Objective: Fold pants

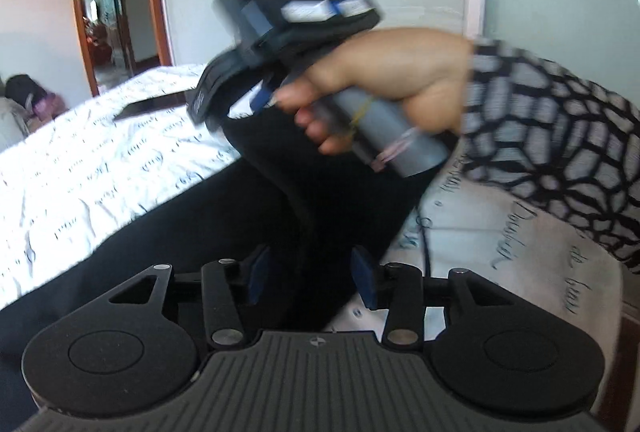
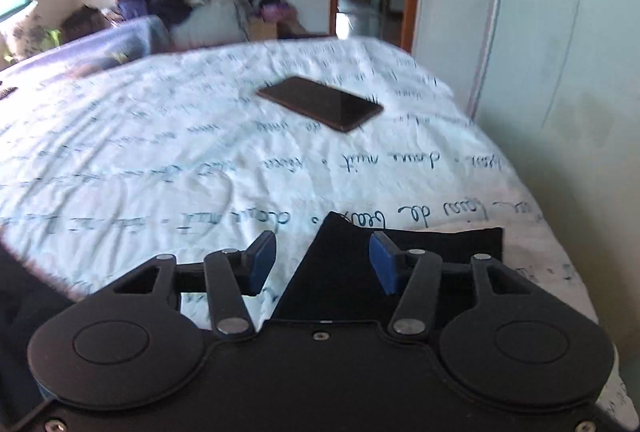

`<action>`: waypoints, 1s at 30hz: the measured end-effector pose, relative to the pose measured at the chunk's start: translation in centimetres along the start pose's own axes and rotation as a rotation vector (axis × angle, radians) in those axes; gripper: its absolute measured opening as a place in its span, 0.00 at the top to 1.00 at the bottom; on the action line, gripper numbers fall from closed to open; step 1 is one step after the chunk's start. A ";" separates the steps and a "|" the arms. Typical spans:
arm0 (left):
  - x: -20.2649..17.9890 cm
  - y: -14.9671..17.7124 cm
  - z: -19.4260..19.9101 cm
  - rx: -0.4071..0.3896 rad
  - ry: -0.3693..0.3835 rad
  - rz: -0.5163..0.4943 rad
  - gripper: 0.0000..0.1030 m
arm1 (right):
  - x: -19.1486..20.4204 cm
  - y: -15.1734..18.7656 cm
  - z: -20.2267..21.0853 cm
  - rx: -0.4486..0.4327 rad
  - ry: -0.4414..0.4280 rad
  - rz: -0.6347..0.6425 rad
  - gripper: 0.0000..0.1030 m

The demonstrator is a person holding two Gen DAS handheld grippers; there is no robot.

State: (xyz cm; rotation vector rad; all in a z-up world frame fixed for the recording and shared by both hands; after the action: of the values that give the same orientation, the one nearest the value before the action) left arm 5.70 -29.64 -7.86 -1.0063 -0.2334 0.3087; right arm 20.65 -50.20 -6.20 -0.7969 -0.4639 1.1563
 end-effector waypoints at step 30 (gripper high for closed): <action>-1.8 -0.7 -1.6 0.027 0.058 -0.007 0.94 | -15.6 13.5 14.5 -0.224 0.096 -0.542 0.96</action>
State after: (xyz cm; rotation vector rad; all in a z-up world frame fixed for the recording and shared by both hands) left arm 4.62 -31.94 -8.18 -0.9861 -0.1798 0.2757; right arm -3.39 -57.74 -5.94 -0.8467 -0.6872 0.5668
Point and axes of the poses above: each gripper's, at about its wrist camera, not at the fingertips, and z roughly against the way its jaws point, x to its left, y to its underside, the point moved 9 cm from there along -z, roughly the way its jaws point, and after that the axes turned 2 degrees about -x, right-handed, at the moved point
